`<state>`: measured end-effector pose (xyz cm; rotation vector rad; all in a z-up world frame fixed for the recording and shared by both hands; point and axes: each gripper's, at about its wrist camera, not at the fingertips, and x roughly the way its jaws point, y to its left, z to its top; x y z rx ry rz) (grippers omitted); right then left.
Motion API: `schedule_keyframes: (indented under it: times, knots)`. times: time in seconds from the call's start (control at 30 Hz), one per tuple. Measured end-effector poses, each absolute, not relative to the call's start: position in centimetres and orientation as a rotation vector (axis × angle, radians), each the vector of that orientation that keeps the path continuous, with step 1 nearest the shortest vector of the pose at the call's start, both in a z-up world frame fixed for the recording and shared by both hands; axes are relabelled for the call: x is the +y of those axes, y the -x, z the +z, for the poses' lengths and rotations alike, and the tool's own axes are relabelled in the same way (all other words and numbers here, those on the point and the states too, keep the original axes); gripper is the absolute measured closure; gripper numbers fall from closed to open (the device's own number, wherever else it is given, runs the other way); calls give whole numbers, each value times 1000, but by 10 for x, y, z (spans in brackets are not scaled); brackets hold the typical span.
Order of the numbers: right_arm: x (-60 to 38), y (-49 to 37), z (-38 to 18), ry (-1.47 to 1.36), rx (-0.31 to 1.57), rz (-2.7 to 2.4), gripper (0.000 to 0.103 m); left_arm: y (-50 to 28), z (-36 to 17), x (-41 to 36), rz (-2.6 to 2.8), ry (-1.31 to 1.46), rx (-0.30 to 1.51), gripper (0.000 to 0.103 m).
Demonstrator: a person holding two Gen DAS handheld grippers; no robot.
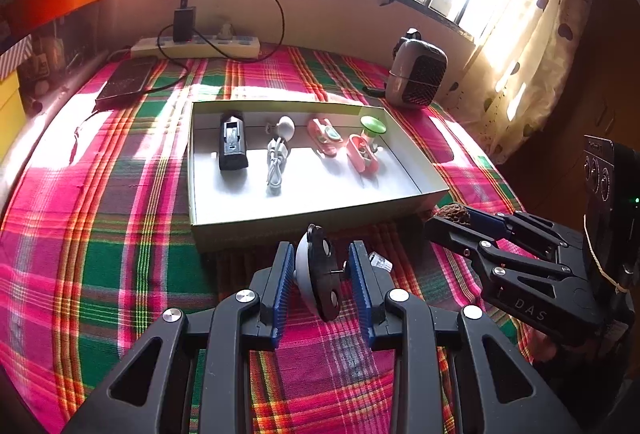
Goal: Organize objects
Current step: 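Close the left gripper on the white dome object while the right gripper grasps the walnut, then carry the white dome object and walnut over the box with both grippers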
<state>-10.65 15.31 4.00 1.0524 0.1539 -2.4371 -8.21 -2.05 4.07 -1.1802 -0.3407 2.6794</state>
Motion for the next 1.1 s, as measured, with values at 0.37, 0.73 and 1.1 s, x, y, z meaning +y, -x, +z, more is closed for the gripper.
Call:
schedule_keyframes:
  times: [0.37, 0.73, 1.1]
  knots:
    - [142, 121, 49, -1020, 158, -2428, 70, 97, 48, -29, 2703, 1164, -332, 77]
    - [125, 160, 52, -1015, 160, -2408, 70, 125, 46, -42, 2732, 1169, -352, 77]
    - [95, 201, 36, -1072, 194, -2343, 70, 148, 33, -45, 2731, 1216, -351, 77]
